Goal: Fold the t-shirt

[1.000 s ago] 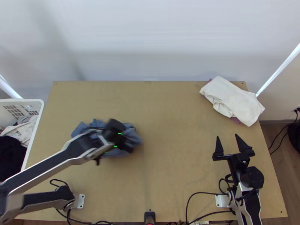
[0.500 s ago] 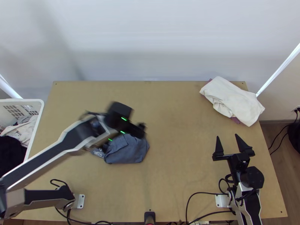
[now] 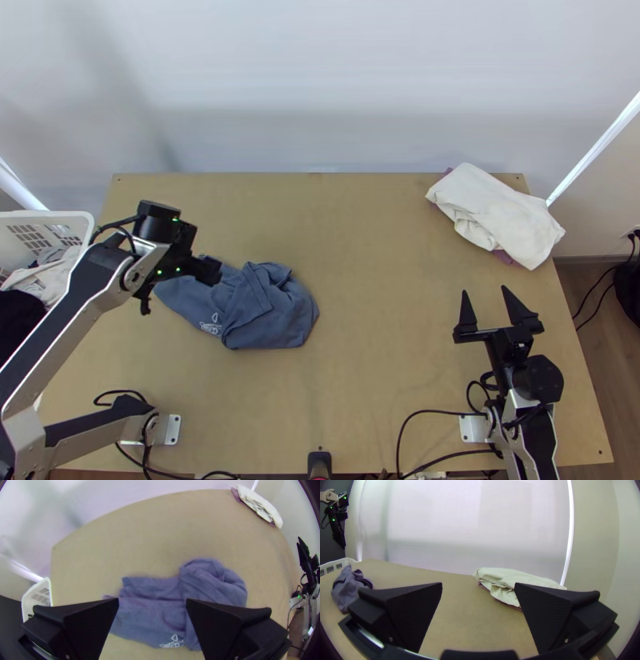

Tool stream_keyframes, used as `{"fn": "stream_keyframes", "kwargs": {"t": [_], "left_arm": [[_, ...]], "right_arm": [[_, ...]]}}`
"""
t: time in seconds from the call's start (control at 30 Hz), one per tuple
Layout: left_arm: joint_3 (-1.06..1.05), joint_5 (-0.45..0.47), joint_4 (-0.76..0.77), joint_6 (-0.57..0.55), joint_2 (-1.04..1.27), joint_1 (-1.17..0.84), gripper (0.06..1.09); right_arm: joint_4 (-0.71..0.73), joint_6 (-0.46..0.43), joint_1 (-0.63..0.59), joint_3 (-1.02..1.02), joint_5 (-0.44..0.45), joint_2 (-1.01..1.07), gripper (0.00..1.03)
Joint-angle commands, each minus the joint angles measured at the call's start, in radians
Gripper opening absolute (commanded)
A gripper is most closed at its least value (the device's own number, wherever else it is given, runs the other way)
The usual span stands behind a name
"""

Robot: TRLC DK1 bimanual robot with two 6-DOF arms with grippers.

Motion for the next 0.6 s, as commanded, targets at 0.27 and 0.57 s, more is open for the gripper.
{"fn": "stream_keyframes", "kwargs": {"t": [0.27,0.57], "left_arm": [[-0.056,0.1,-0.101,-0.19,0.014,-0.33,1.03],[-0.097,-0.14,-0.023,-0.166,0.158,-0.468,1.03]], "right_arm": [[-0.022,-0.017,-0.005,-0.003,0.007,0.043,0.98],[-0.022,-0.017,-0.005,-0.003,0.007,0.043,0.98]]}}
